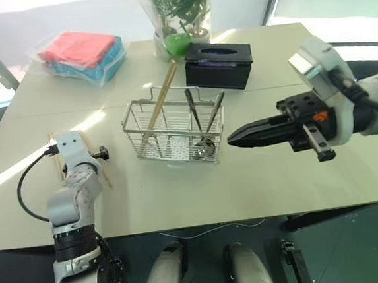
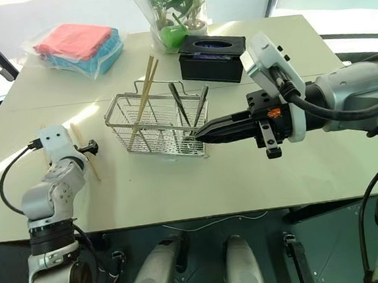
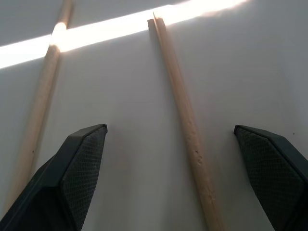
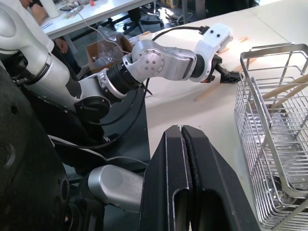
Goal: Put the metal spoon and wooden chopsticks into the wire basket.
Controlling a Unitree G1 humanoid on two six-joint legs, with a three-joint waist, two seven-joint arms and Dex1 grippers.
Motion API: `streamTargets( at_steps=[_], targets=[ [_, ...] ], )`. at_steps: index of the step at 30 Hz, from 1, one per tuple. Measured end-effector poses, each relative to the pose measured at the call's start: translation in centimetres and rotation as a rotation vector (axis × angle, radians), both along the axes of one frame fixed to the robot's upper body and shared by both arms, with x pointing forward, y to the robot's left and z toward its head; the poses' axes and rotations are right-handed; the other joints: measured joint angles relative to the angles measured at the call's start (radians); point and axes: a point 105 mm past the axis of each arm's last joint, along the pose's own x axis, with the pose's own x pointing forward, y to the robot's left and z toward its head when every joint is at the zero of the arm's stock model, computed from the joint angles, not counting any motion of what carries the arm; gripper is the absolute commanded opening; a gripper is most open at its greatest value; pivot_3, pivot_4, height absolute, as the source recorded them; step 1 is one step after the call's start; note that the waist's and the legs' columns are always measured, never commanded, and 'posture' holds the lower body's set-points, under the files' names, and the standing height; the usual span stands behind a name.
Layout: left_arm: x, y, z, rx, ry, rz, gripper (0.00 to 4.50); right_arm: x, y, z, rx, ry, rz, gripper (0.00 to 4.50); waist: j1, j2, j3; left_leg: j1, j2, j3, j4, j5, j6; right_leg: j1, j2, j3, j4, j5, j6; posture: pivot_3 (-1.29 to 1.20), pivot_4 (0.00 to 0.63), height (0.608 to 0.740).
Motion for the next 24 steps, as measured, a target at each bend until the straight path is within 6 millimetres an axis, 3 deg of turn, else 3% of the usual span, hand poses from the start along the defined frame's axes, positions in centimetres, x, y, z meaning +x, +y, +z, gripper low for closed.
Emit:
streamTargets(
  at_steps=[7,18,21,24],
  targets=[
    [0.8,0.1,0.3,0.006,0.063,0.054,4.5,0.1,0.0,0.1,0.007,-0.008,-0.012,0.03,0.0,0.0,-0.001,0.001,0.0,0.0,0.0,0.0,0.0,0.001,0.0,0.0,0.0,0.001,0.002,0.0,0.15,0.74],
    [0.0,0.3,-0.4,-0.066,0.072,0.089,4.5,0.4,0.0,0.1,0.011,-0.009,-0.029,0.03,-0.002,0.002,-0.002,0.001,0.0,0.0,0.001,0.0,0.0,0.001,0.0,0.0,0.0,0.002,0.003,0.0,0.15,0.74],
    [-0.2,0.2,-0.5,-0.076,0.07,0.084,3.72,0.4,-0.1,0.2,0.013,-0.008,-0.031,0.0,-0.002,0.002,-0.002,0.001,0.0,0.001,0.001,0.0,0.0,0.001,0.0,0.001,0.0,0.002,0.003,0.0,0.15,0.74],
    [-0.4,0.1,-0.8,-0.082,0.072,0.071,2.35,0.4,-0.1,0.2,0.014,-0.01,-0.031,0.0,-0.006,0.002,-0.002,0.002,0.0,0.001,0.001,0.0,0.0,0.001,0.0,0.001,0.0,0.002,0.003,0.0,0.15,0.74]
  ],
)
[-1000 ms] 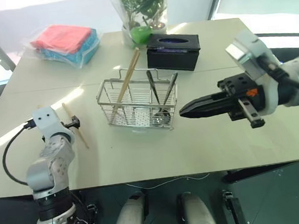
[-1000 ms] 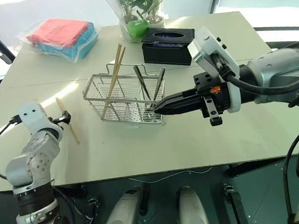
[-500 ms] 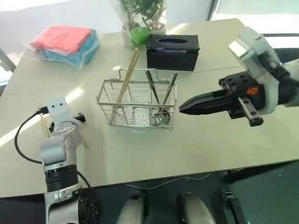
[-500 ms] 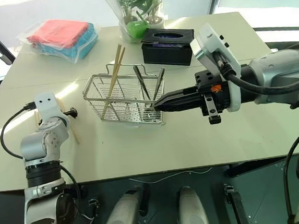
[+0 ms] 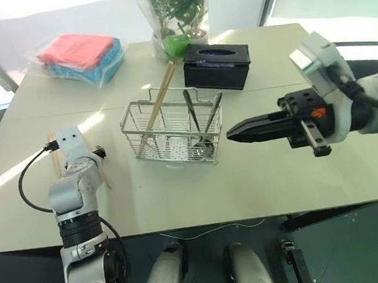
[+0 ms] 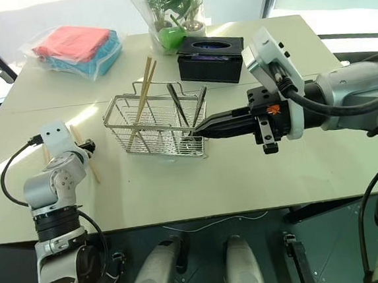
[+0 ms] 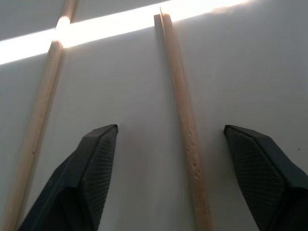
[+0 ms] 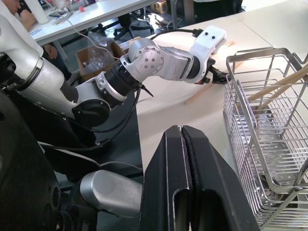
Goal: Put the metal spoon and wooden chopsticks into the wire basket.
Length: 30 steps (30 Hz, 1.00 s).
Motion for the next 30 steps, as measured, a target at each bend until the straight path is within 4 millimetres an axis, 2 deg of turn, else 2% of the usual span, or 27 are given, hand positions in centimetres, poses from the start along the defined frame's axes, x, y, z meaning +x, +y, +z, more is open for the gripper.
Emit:
streamTargets(
  at_steps=[4,5,14,18,19,21,24,26,30],
  targets=[
    [-0.2,-0.1,-0.2,-0.005,0.008,-0.01,0.3,0.0,0.0,0.1,0.001,-0.003,0.0,0.0,-0.006,0.0,0.0,0.0,0.0,0.0,0.0,0.0,0.0,0.0,0.0,0.0,0.0,0.0,0.0,0.0,0.15,0.74],
    [-0.3,-0.1,-0.2,-0.005,0.008,-0.009,0.09,0.0,0.0,0.1,0.001,-0.004,0.0,0.0,-0.008,0.001,0.0,0.0,0.0,0.0,0.0,0.0,0.0,0.0,0.0,0.0,0.0,0.0,0.0,0.0,0.15,0.74],
    [-0.5,0.5,-0.2,-0.017,-0.001,-0.016,0.09,0.1,0.0,0.2,0.002,-0.008,-0.004,0.0,-0.019,0.002,-0.001,0.001,0.0,0.0,0.0,0.0,0.0,0.0,0.0,0.0,0.0,0.0,0.0,0.0,0.15,0.74],
    [0.1,0.8,0.7,-0.033,-0.107,-0.078,0.09,0.2,-0.1,0.3,0.007,-0.016,-0.019,0.0,-0.016,0.001,0.0,0.0,0.0,-0.001,0.0,0.0,0.0,0.0,0.0,0.0,0.0,-0.001,-0.001,0.0,0.15,0.74],
    [0.4,1.0,1.5,-0.029,-0.162,-0.099,0.09,0.2,-0.1,0.4,0.009,-0.02,-0.024,0.0,-0.014,-0.001,0.0,-0.001,0.0,-0.001,0.0,0.0,0.0,-0.001,0.0,-0.001,0.0,-0.001,-0.002,0.0,0.15,0.74],
    [1.4,1.3,4.3,0.001,-0.302,-0.166,0.09,0.2,-0.2,0.4,0.015,-0.017,-0.033,0.0,-0.004,-0.003,0.002,-0.002,0.0,-0.001,0.001,0.0,0.0,-0.001,0.0,-0.001,0.0,-0.001,-0.002,0.0,0.15,0.74],
    [2.3,1.1,10.4,0.05,-0.541,-0.298,0.09,0.3,-0.1,0.2,0.022,-0.013,-0.04,0.0,0.01,-0.003,0.002,-0.003,-0.001,-0.001,0.001,0.0,0.0,-0.001,-0.001,-0.001,-0.001,-0.001,-0.002,0.0,0.15,0.74],
    [2.2,0.0,13.5,0.02,-0.681,-0.431,0.09,0.3,-0.1,0.1,0.023,-0.013,-0.049,0.0,0.011,-0.003,0.002,-0.002,-0.002,0.0,0.002,-0.001,0.001,0.0,-0.001,0.0,-0.002,-0.001,-0.002,0.0,0.15,0.74],
    [1.8,-2.4,16.0,-0.07,-0.812,-0.634,0.09,0.4,-0.2,0.1,0.029,-0.02,-0.066,0.0,0.004,-0.003,0.002,-0.003,-0.001,0.0,0.002,-0.001,0.002,0.0,-0.001,0.0,-0.002,-0.001,-0.002,0.0,0.15,0.74]
  ],
)
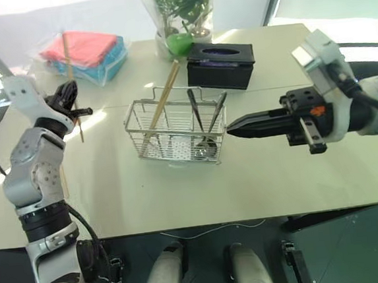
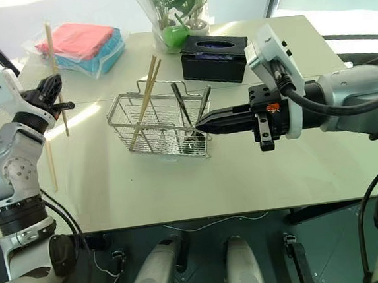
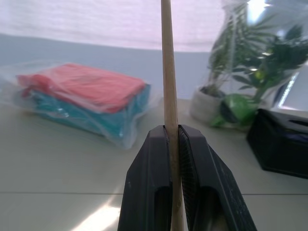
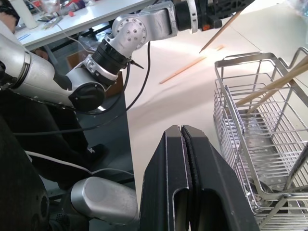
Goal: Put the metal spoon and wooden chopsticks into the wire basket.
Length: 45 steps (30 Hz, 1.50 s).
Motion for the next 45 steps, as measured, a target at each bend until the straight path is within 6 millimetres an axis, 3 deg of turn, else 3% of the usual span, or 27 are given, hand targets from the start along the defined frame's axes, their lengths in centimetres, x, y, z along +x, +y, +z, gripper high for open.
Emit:
streamTargets(
  at_steps=[6,10,19,27,31,45],
  targets=[
    [-1.4,-2.3,6.3,-0.07,-0.25,-0.311,0.09,0.3,0.1,0.0,0.034,-0.018,-0.021,0.0,-0.002,0.0,0.0,0.001,0.001,0.0,0.0,0.001,0.002,0.0,0.001,-0.001,0.001,0.0,0.001,0.0,0.15,0.74],
    [-0.7,-3.0,7.4,-0.101,-0.311,-0.397,0.09,0.4,0.4,0.1,0.051,-0.038,-0.027,0.0,-0.002,0.0,0.0,0.001,0.001,0.0,0.0,0.002,0.002,0.0,0.002,-0.001,0.001,0.001,0.003,0.0,0.15,0.74],
    [0.8,-5.9,6.9,-0.191,-0.411,-0.477,0.09,1.0,0.9,0.0,0.128,-0.068,-0.079,0.0,-0.001,-0.001,0.0,0.001,0.0,-0.001,0.002,0.002,0.002,0.001,0.001,0.0,0.002,0.003,0.005,0.0,0.15,0.74],
    [0.9,-8.1,6.2,-0.246,-0.422,-0.545,0.09,1.0,1.0,0.0,0.161,-0.087,-0.1,0.0,-0.001,-0.001,0.0,0.001,0.0,-0.001,0.002,0.002,0.003,0.001,0.002,-0.001,0.002,0.003,0.005,0.0,0.15,0.74],
    [0.8,-9.6,4.7,-0.257,-0.391,-0.581,0.09,1.1,0.9,0.1,0.172,-0.093,-0.11,0.0,-0.001,-0.001,0.0,0.001,0.0,-0.001,0.003,0.002,0.003,0.001,0.002,-0.001,0.002,0.003,0.005,0.0,0.15,0.74],
    [-0.6,-10.8,1.6,-0.186,-0.318,-0.58,0.09,1.1,0.9,0.2,0.184,-0.099,-0.106,0.0,-0.001,-0.001,0.0,0.001,0.0,-0.001,0.003,0.002,0.003,0.002,0.002,0.0,0.002,0.003,0.005,0.0,0.15,0.74]
  ],
)
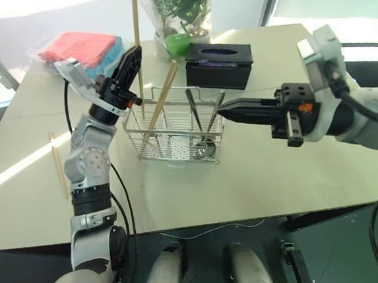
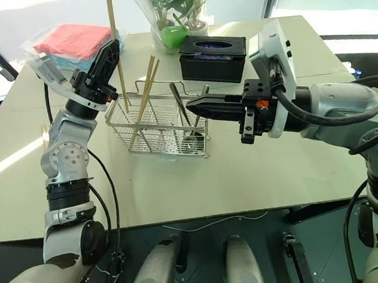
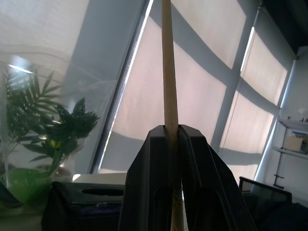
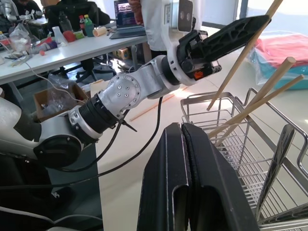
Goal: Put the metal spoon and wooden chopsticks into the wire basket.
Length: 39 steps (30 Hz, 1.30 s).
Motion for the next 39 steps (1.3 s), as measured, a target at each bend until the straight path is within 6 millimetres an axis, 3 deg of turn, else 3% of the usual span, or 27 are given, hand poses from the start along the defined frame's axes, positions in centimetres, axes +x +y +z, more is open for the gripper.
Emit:
streamTargets(
  at_steps=[13,37,39],
  targets=[
    [-0.7,0.0,-2.1,0.095,0.023,0.056,0.09,-0.2,0.1,0.0,0.006,0.011,0.022,0.0,0.0,0.0,0.0,0.0,0.0,0.0,0.0,0.0,0.0,0.0,0.0,0.0,0.0,-0.001,-0.001,0.0,0.15,0.74],
    [-1.0,-0.3,-2.3,0.154,-0.098,0.186,0.09,0.6,-0.1,0.4,0.03,-0.033,-0.046,0.0,0.001,0.001,-0.001,0.001,0.0,0.0,0.0,0.0,0.0,0.001,0.0,0.0,0.0,-0.001,-0.003,0.0,0.15,0.74],
    [-1.0,-0.3,-2.4,0.154,-0.103,0.194,0.85,0.6,-0.1,0.4,0.031,-0.033,-0.046,0.0,0.001,0.001,-0.001,0.001,0.0,0.0,0.0,0.0,0.0,0.002,0.0,0.0,0.0,-0.002,-0.003,0.0,0.15,0.74]
  ],
)
